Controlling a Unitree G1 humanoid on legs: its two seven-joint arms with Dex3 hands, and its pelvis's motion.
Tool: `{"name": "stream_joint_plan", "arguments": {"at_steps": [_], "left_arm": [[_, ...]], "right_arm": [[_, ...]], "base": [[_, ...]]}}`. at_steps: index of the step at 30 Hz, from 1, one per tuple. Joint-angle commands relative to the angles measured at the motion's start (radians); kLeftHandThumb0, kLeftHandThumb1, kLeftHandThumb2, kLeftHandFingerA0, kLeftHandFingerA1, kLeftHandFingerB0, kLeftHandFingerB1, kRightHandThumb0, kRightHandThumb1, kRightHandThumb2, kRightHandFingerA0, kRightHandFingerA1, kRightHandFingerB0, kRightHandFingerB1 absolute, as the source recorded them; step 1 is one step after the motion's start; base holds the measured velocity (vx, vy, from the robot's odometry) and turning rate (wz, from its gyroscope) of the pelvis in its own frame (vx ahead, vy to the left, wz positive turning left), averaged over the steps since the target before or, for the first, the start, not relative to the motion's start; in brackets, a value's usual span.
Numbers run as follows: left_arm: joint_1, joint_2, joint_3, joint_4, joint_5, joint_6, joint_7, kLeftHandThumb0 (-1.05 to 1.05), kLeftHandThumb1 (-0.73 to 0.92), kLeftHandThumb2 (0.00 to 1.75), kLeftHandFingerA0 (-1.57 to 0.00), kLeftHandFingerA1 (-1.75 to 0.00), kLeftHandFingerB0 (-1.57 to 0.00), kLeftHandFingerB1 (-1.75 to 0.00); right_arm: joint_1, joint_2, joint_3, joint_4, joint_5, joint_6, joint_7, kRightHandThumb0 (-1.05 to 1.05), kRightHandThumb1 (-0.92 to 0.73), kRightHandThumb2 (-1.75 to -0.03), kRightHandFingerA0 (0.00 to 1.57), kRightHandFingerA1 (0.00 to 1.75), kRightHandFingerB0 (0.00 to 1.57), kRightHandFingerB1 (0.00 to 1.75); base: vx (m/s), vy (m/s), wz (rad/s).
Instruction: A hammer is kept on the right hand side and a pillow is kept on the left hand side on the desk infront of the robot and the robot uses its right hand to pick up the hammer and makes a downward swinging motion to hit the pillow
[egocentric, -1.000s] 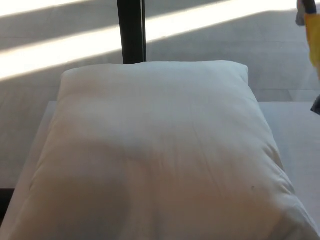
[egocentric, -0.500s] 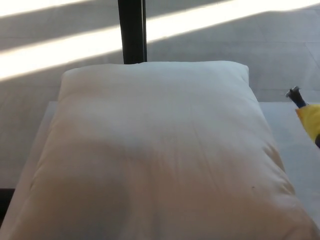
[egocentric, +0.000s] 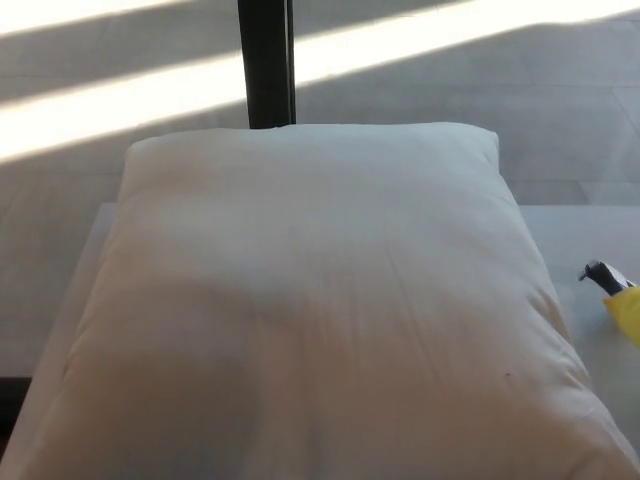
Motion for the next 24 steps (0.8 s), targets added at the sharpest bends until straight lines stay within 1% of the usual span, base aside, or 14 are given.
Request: {"name": "stream_joint_plan", "arguments": {"at_steps": [1,3,5,6,7,10,11,12,13,17,20,21,23,24], "left_arm": [[0.018,0.015,0.032,0.019,-0.021,-0.024,0.009,-0.59,0.61,0.59,-0.69,-0.44,-0.61,-0.42],[0.030,0.012,0.030,0.003,-0.022,-0.031,-0.004,-0.59,0.61,0.59,-0.67,-0.45,-0.60,-0.42],[0.029,0.015,0.029,0.007,-0.021,-0.026,-0.004,-0.58,0.62,0.60,-0.66,-0.44,-0.59,-0.42],[0.025,0.016,0.031,0.016,-0.022,-0.024,-0.005,-0.57,0.62,0.60,-0.67,-0.44,-0.59,-0.41],[0.024,0.016,0.031,0.012,-0.023,-0.020,-0.003,-0.57,0.62,0.60,-0.68,-0.44,-0.59,-0.42],[0.026,0.018,0.027,0.005,-0.019,-0.028,-0.006,-0.57,0.63,0.60,-0.66,-0.44,-0.58,-0.41],[0.026,0.016,0.029,0.000,-0.021,-0.022,-0.002,-0.57,0.62,0.60,-0.66,-0.44,-0.59,-0.42],[0.026,0.013,0.031,-0.006,-0.023,-0.017,0.003,-0.57,0.62,0.60,-0.66,-0.44,-0.59,-0.42],[0.027,0.013,0.030,-0.005,-0.023,-0.018,0.004,-0.56,0.63,0.60,-0.66,-0.44,-0.58,-0.42],[0.024,0.017,0.029,0.005,-0.021,-0.020,0.000,-0.58,0.61,0.60,-0.66,-0.45,-0.58,-0.42],[0.031,0.014,0.034,-0.010,-0.030,-0.012,-0.007,-0.58,0.61,0.60,-0.66,-0.45,-0.59,-0.42],[0.030,0.015,0.034,-0.007,-0.028,-0.012,-0.005,-0.57,0.61,0.59,-0.68,-0.45,-0.60,-0.42],[0.033,0.014,0.031,-0.015,-0.026,-0.012,-0.003,-0.58,0.62,0.60,-0.67,-0.45,-0.59,-0.42],[0.033,0.013,0.029,-0.017,-0.023,-0.014,0.000,-0.58,0.62,0.60,-0.67,-0.45,-0.59,-0.42]], "right_arm": [[0.195,-0.256,0.346,0.194,-0.356,-0.914,-0.006,-0.17,-0.68,-0.79,0.83,1.69,0.74,1.36],[0.238,-0.247,0.344,0.157,-0.312,-0.935,0.086,-0.15,-0.63,-0.89,0.75,1.44,0.83,0.88],[0.249,-0.237,0.341,0.151,-0.289,-0.933,0.121,-0.18,-0.67,-0.83,0.68,1.36,0.75,0.77],[0.250,-0.250,0.374,0.141,-0.301,-0.923,0.141,-0.26,-0.74,-0.63,0.62,1.09,0.64,0.55],[0.258,-0.253,0.378,0.119,-0.293,-0.914,0.166,-0.31,-0.71,-0.61,0.68,1.02,0.46,0.42],[0.280,-0.273,0.403,0.071,-0.275,-0.917,0.239,-0.39,-0.71,-0.62,0.61,0.73,0.27,0.32],[0.276,-0.296,0.442,0.060,-0.289,-0.905,0.277,-0.33,-0.57,-1.07,0.04,0.53,0.00,0.49],[0.269,-0.323,0.490,0.053,-0.311,-0.894,0.305,-0.33,-0.57,-1.07,0.04,0.53,0.00,0.49],[0.266,-0.332,0.501,0.045,-0.305,-0.878,0.327,-0.83,-0.54,-0.86,0.00,0.16,0.09,0.10],[0.257,-0.374,0.554,0.008,-0.294,-0.815,0.398,-0.91,-0.60,-0.91,0.00,0.12,0.00,0.01],[0.261,-0.396,0.547,-0.024,-0.248,-0.802,0.448,-0.86,-0.53,-0.80,0.00,0.00,0.00,0.00],[0.262,-0.396,0.539,-0.020,-0.232,-0.806,0.459,-0.87,-0.66,-0.60,0.00,0.00,0.00,0.00],[0.265,-0.398,0.491,-0.008,-0.170,-0.825,0.505,-1.03,-0.51,-0.85,0.00,0.00,0.00,0.00],[0.270,-0.397,0.462,-0.004,-0.140,-0.831,0.525,-1.03,-0.51,-0.85,0.00,0.00,0.00,0.00]], "base": [[0.00,0.000,0.00],[0.00,0.000,0.00],[0.00,0.000,0.00],[0.00,0.000,0.00],[0.00,0.000,0.00],[0.00,0.000,0.00],[0.00,0.000,0.00],[0.00,0.000,0.00],[0.00,0.000,0.00],[0.00,0.000,0.00],[0.00,0.000,0.00],[0.00,0.000,0.00],[0.00,0.000,0.00],[0.00,0.000,0.00]]}}
